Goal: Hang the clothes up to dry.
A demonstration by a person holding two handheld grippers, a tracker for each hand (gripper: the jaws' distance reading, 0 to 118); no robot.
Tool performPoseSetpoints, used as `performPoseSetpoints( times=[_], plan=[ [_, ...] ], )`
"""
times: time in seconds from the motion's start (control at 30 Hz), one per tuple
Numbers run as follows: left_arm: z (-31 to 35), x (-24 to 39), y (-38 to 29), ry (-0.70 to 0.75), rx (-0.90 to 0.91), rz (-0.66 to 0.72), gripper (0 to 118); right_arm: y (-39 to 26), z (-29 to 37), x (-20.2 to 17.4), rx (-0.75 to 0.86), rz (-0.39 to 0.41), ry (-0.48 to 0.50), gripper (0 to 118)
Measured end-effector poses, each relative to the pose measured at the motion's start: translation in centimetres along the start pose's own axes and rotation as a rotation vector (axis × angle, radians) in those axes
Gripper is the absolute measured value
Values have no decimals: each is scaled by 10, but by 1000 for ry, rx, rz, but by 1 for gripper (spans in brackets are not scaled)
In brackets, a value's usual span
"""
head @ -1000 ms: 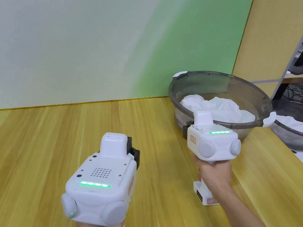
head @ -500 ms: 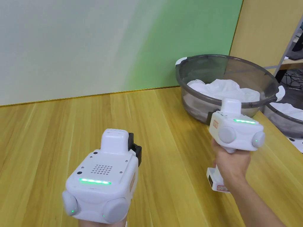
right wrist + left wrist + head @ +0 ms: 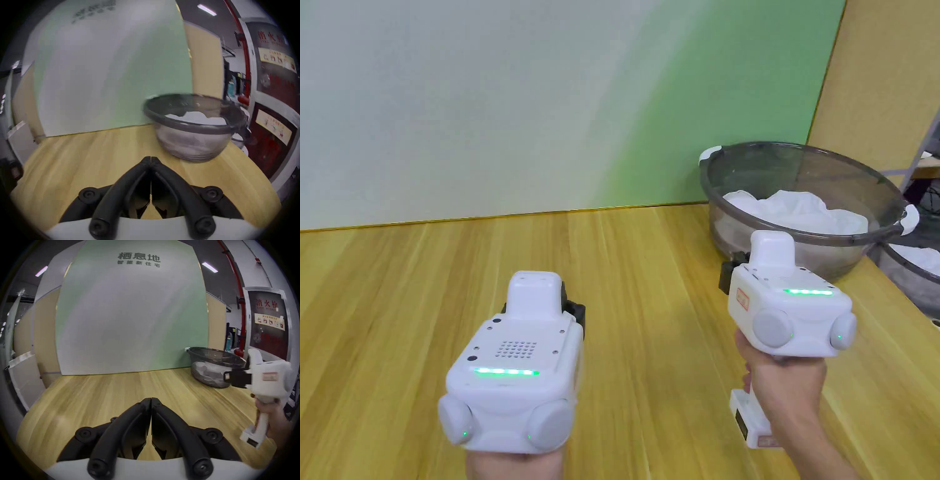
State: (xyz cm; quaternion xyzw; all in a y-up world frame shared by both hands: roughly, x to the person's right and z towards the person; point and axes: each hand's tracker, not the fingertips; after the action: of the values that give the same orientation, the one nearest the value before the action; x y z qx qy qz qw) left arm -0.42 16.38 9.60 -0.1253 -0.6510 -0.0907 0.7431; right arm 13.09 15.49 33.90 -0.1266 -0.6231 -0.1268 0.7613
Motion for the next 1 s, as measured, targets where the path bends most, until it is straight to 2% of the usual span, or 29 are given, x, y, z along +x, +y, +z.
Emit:
performPoseSetpoints(
  times=[0.03,0.13,0.2,0.3,0.37,0.47,0.63,0.73,0.83,0.9,0.93,1.0],
  plan=[
    [7,-7,1,19,17,22,3,3,13,-11,-2,0,33,1],
    [30,-26,4,115,24,73,3,4,52,-35,27,-18,43,1],
    [48,-42,4,113,48,111,3,3,76,-47,52,-20,92,1],
    [73,-49,1,293,48,85,3,-4,109,-66,68,6,73,1],
    [91,-58,-6,216,80,92,3,-15,125,-78,97,50,69,1],
    [109,-59,-15,323,80,77,3,-30,138,-88,86,36,77,1],
    [116,-71,-20,251,75,111,3,-39,139,-91,62,39,95,1],
    [117,-74,-20,118,115,134,3,-40,141,-89,57,42,80,1],
    [112,-61,-11,-281,92,52,3,-39,142,-77,47,59,31,1],
    [110,-37,-6,-417,87,-15,3,-40,144,-63,33,69,-28,1],
    [108,-26,-3,-510,80,-28,3,-40,146,-53,27,50,-50,1],
    [102,-6,5,-594,70,20,3,-40,151,-35,26,12,-61,1]
  ],
)
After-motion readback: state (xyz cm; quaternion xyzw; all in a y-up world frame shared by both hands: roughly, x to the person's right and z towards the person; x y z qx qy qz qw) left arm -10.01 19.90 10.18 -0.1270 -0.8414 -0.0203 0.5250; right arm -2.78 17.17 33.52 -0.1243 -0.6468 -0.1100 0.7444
